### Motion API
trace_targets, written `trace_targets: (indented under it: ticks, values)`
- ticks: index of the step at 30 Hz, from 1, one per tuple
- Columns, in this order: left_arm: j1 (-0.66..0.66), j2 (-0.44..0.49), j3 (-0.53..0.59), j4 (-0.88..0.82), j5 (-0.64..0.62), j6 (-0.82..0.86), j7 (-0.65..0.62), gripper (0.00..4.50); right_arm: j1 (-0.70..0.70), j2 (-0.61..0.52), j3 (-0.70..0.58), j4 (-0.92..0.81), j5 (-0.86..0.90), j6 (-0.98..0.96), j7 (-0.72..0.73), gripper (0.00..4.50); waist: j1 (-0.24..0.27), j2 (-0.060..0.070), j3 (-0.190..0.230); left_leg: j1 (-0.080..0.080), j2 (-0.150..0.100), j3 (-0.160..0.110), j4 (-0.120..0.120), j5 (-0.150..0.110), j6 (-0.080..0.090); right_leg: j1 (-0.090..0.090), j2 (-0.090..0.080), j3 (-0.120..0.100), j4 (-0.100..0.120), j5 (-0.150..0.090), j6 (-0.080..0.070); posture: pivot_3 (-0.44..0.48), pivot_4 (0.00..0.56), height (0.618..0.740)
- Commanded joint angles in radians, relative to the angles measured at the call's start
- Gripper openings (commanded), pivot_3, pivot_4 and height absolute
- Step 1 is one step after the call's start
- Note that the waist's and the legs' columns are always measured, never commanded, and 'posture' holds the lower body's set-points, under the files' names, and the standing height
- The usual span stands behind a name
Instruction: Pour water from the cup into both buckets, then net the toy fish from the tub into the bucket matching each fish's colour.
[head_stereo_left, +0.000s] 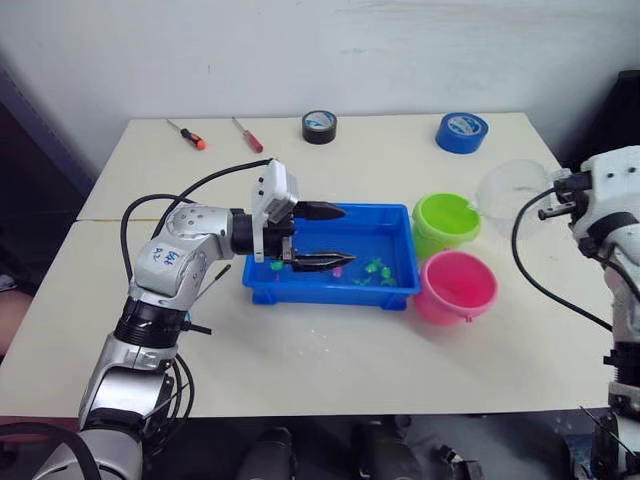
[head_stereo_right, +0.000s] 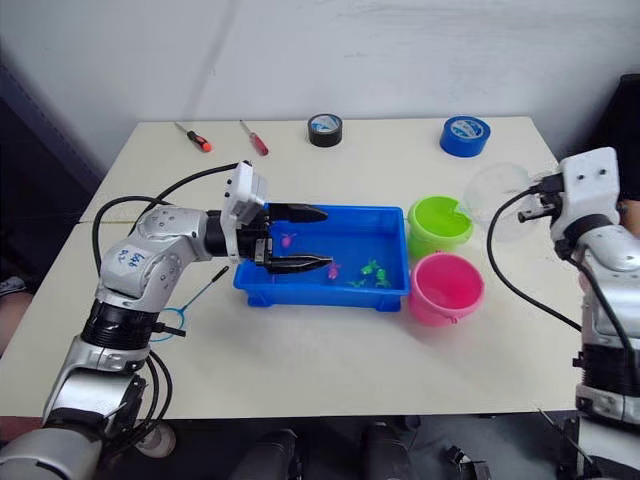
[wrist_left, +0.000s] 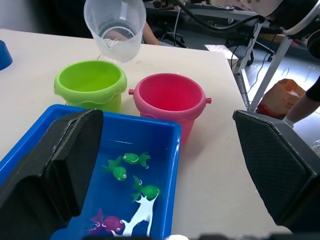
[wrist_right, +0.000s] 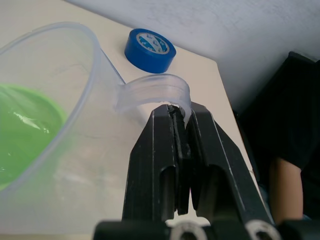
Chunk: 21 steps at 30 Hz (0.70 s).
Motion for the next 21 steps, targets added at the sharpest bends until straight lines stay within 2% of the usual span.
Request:
trace_targets:
  ticks: [1, 10, 21]
  values:
    - [-0.026, -0.007, 0.017, 0.002, 0.008, -0.024, 0.0, 4.5, -0.069, -0.055, 0.078, 0.081, -0.129, -0.159, -0.036, 0.09, 0.0, 0.0, 0.0, 0.0, 0.0, 0.0, 0.0, 0.0, 0.0, 0.0, 0.0, 0.0, 0.0, 0.0, 0.0, 0.0, 0.15, 0.736]
    - [-0.027, -0.017, 0.013, 0.033, 0.032, -0.052, -0.002, 4.5, -0.181, -0.09, 0.238, 0.258, -0.336, -0.408, -0.087, 0.09, -0.002, 0.0, 0.0, 0.0, 0.0, 0.001, 0.0, 0.0, 0.0, -0.001, 0.0, 0.0, 0.0, 0.0, 0.0, 0.0, 0.15, 0.736]
    - [-0.018, -0.02, 0.02, 0.025, 0.036, -0.056, -0.002, 4.5, -0.26, -0.151, 0.399, 0.353, -0.619, -0.653, -0.224, 0.09, -0.002, 0.0, 0.0, -0.001, 0.0, 0.001, 0.001, 0.0, -0.001, -0.002, 0.0, 0.001, 0.0, 0.0, 0.0, 0.0, 0.15, 0.736]
